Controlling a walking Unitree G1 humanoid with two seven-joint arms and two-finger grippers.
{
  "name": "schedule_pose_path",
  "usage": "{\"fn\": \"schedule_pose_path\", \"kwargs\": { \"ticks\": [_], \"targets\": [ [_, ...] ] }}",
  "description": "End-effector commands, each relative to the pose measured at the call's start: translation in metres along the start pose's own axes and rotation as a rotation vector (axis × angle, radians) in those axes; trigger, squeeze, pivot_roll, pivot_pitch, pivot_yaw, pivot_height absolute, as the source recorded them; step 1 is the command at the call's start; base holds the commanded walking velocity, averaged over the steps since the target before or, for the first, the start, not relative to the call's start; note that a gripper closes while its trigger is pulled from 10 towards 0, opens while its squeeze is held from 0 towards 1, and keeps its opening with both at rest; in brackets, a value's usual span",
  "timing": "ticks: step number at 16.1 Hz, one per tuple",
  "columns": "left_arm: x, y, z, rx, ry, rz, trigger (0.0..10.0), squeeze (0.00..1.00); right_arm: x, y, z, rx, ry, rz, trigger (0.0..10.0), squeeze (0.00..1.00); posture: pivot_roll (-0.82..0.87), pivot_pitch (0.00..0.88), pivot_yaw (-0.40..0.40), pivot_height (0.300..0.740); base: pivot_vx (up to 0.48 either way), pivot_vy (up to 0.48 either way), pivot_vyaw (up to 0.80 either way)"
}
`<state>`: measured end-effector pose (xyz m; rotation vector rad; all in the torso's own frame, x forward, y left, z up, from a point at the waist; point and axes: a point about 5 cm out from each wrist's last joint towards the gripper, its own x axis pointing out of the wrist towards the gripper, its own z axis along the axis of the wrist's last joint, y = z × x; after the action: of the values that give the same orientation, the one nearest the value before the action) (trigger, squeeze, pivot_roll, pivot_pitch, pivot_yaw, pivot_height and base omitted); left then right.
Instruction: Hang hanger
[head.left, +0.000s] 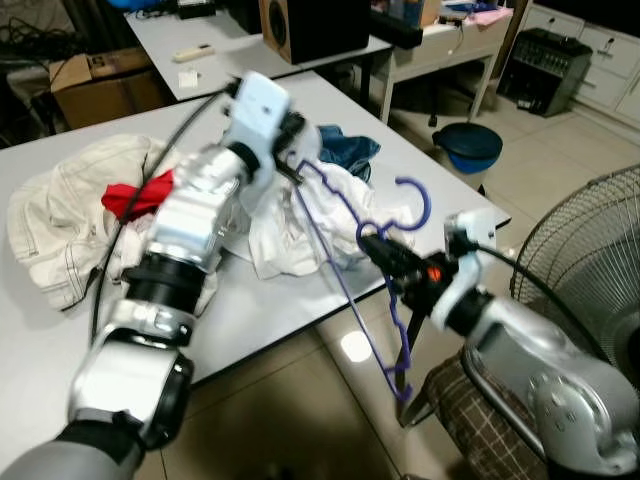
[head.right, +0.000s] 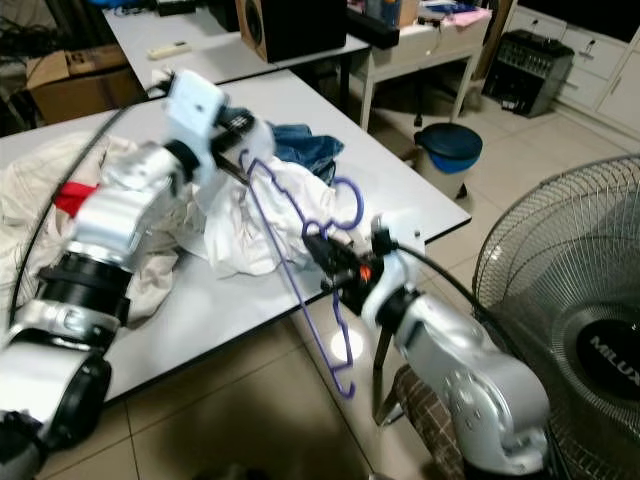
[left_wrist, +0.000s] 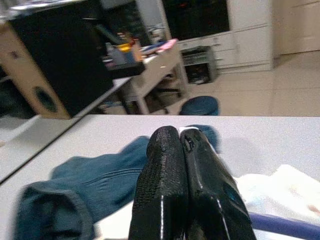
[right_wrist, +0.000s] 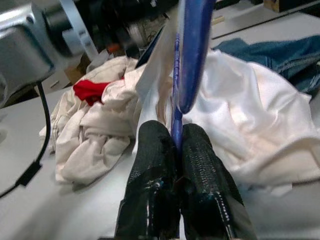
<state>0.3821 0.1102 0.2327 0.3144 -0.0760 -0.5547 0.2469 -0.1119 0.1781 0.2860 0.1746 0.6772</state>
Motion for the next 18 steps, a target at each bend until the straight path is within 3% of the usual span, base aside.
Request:
{"fn": "schedule_pose_path", "kwargs": {
  "ticks": [1, 4, 5, 6, 7, 11, 14, 17, 18],
  "targets": [
    [0.000, -0.005, 0.000, -0.003, 0.009, -0.022, 0.0, 0.00, 0.006, -0.001, 0.003, -0.015, -0.014, -0.024, 10.0, 0.00, -0.09, 0.000, 0.041, 0.740, 0.000, 0.000, 0.00],
    [0.000, -0.007, 0.001, -0.010, 0.015, -0.018, 0.0, 0.00, 0.011, -0.004, 0.006, -0.007, -0.028, -0.084, 10.0, 0.00, -0.09, 0.000, 0.041, 0.740, 0.000, 0.000, 0.00],
    [0.000, 0.006, 0.008, -0.029, -0.006, 0.080, 0.0, 0.00, 0.015, -0.006, 0.004, 0.062, -0.005, -0.202, 10.0, 0.00, -0.10, 0.000, 0.042, 0.740, 0.000, 0.000, 0.00],
    [0.000, 0.006, 0.008, -0.029, -0.006, 0.080, 0.0, 0.00, 0.015, -0.006, 0.004, 0.062, -0.005, -0.202, 10.0, 0.00, -0.10, 0.000, 0.042, 0.740, 0.000, 0.000, 0.00],
    [-0.001, 0.019, 0.017, -0.053, -0.049, 0.156, 0.0, 0.00, 0.015, -0.002, -0.003, 0.126, 0.037, -0.219, 10.0, 0.00, -0.10, 0.000, 0.045, 0.740, 0.000, 0.000, 0.00],
    [-0.005, 0.036, 0.049, -0.070, -0.172, 0.198, 0.0, 0.00, 0.006, -0.005, -0.026, 0.263, 0.123, -0.314, 10.0, 0.00, -0.12, 0.000, 0.055, 0.740, 0.000, 0.000, 0.00],
    [-0.010, 0.054, 0.065, -0.041, -0.231, 0.273, 0.0, 0.00, -0.003, -0.014, -0.025, 0.268, 0.130, -0.399, 10.0, 0.00, -0.13, 0.000, 0.064, 0.740, 0.000, 0.000, 0.00],
    [-0.012, 0.061, 0.068, -0.023, -0.237, 0.300, 0.0, 0.00, -0.005, -0.017, -0.022, 0.261, 0.111, -0.420, 10.0, 0.00, -0.13, 0.000, 0.067, 0.740, 0.000, 0.000, 0.00],
    [-0.015, 0.069, 0.070, 0.026, -0.240, 0.331, 0.0, 0.00, -0.009, -0.016, -0.011, 0.271, 0.046, -0.419, 10.0, 0.00, -0.14, 0.000, 0.076, 0.740, 0.000, 0.000, 0.00]
  ]
}}
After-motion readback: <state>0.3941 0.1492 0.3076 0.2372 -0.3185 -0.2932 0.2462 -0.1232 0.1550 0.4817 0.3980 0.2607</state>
